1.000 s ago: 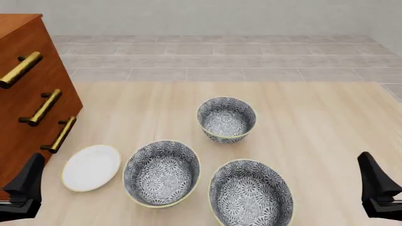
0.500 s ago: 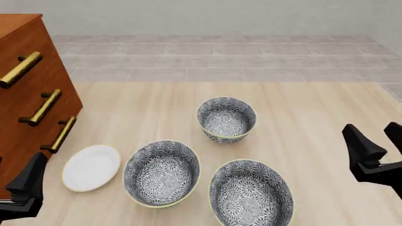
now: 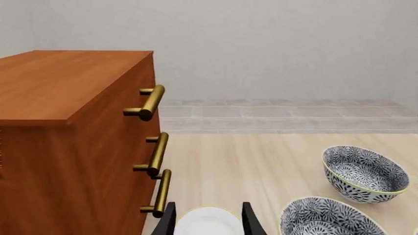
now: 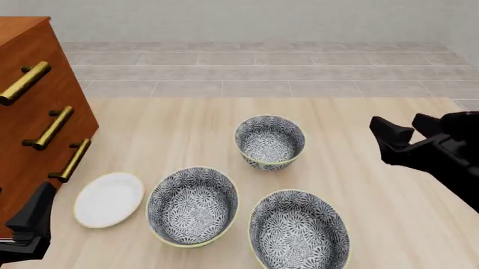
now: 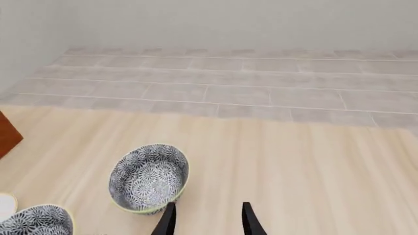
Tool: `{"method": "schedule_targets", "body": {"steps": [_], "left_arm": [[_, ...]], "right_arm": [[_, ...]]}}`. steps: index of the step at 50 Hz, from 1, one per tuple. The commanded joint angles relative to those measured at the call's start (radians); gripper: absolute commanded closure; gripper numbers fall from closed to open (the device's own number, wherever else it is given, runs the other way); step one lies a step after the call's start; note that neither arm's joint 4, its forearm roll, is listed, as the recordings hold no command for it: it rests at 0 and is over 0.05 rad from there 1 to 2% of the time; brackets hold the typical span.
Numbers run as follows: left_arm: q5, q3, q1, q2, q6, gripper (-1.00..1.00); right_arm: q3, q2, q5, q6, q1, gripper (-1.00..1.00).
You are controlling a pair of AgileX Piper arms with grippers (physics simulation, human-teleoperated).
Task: Stack the bowl at the front on the bowl in the middle.
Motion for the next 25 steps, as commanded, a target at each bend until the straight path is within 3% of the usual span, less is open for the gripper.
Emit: {"method": "schedule_targets", "body": {"steps": [1, 12, 18, 25], "left_arm": [[0.009, 0.000, 0.002, -0.009, -0.001, -1.00], [0.012, -0.003, -0.004, -0.012, 0.001, -1.00], [0.013, -0.004, -0.005, -0.012, -0.002, -1.00], [0.030, -0.012, -0.004, -0.029, -0.002, -1.00]], "right_arm": [[-0.114, 0.177, 0.035, 0.022, 0.037, -1.00], [-0.266, 0.291, 0.159, 0.039, 0.056, -1.00], [-0.323, 0.337, 0.191, 0.027, 0.056, -1.00], [-0.393, 0.412, 0.234, 0.051, 0.072, -1.00]]}}
